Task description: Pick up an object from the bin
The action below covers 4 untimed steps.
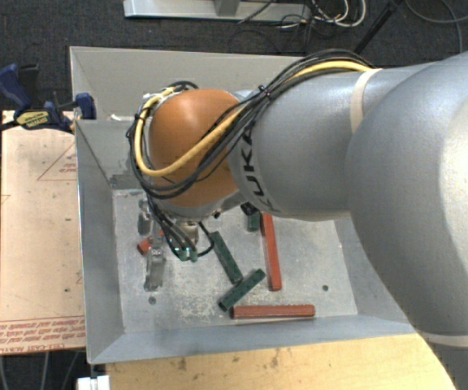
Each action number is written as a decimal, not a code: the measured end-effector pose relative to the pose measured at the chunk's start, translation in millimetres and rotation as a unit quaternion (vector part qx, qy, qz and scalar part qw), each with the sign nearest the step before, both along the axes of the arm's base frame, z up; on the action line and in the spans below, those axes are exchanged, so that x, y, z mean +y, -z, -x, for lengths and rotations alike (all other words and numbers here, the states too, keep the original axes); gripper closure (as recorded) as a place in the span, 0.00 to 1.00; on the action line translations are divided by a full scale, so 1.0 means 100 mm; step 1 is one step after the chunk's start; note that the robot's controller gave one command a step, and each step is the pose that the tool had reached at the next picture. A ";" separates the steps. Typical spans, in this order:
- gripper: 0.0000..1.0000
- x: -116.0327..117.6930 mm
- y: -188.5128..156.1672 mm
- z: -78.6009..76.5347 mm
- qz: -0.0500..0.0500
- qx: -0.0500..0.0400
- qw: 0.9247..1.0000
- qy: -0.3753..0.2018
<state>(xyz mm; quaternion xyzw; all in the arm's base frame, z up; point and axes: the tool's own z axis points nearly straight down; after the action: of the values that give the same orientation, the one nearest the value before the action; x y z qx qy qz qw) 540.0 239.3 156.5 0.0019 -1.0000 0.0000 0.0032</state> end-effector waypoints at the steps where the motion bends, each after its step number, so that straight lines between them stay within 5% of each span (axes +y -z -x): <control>1: 0.00 -0.81 0.90 -0.53 0.001 -0.003 0.999 -0.038; 3: 0.00 -0.81 0.45 -0.67 -0.001 -0.005 1.000 -0.014; 4: 0.00 -0.78 0.89 -0.73 -0.001 -0.003 0.999 -0.054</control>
Offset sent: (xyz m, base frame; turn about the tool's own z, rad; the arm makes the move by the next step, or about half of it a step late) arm 0.0514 -0.0760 -0.0865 -0.0828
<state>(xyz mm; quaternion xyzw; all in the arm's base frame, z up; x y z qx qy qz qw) 612.6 160.9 68.0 0.0557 -0.9984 -0.0004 0.0004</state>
